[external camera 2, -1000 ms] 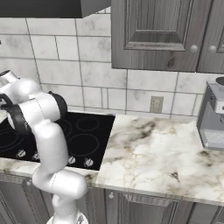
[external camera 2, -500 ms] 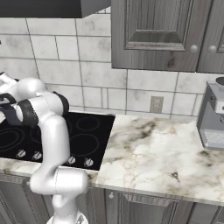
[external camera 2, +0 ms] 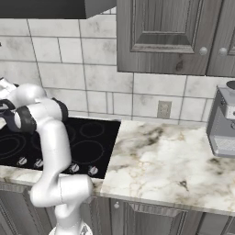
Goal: Turn on the sink faucet. Then move the avocado from the counter to the sink. Turn off the sink. Move the vegetable from the sink to the pot next to the stove. Finally move the pot to the rear left burner.
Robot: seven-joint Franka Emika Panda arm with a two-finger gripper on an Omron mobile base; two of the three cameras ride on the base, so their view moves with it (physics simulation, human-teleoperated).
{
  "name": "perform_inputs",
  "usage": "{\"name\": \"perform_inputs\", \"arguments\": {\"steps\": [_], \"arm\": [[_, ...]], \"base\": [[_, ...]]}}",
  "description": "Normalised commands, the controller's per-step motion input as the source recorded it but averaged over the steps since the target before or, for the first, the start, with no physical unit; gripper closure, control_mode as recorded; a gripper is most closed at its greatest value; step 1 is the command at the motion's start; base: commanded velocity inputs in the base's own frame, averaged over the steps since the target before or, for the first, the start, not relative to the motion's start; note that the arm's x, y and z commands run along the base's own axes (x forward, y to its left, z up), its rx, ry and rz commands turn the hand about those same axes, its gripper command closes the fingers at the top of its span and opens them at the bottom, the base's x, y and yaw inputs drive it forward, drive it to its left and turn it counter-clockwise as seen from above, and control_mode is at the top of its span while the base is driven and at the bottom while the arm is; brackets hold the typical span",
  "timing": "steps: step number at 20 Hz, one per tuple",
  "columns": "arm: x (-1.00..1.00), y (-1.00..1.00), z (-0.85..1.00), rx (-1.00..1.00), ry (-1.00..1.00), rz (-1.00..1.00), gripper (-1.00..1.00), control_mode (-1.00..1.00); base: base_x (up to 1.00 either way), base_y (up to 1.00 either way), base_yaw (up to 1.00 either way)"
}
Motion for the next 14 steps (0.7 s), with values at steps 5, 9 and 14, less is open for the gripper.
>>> {"name": "perform_inputs", "arguments": {"steps": [5,9,14], "arm": [[0.22,0.17,-0.29,0.0,0.0,0.0,1.0,-1.0],[0.03,0.07,-0.26,0.01,0.0,0.01,1.0,-1.0],[0.0,0.0,-0.16,0.05,0.0,0.01,-1.0,-1.0]], "base": [[0.0,0.0,0.0],[0.0,0.0,0.0],[0.0,0.0,0.0]]}}
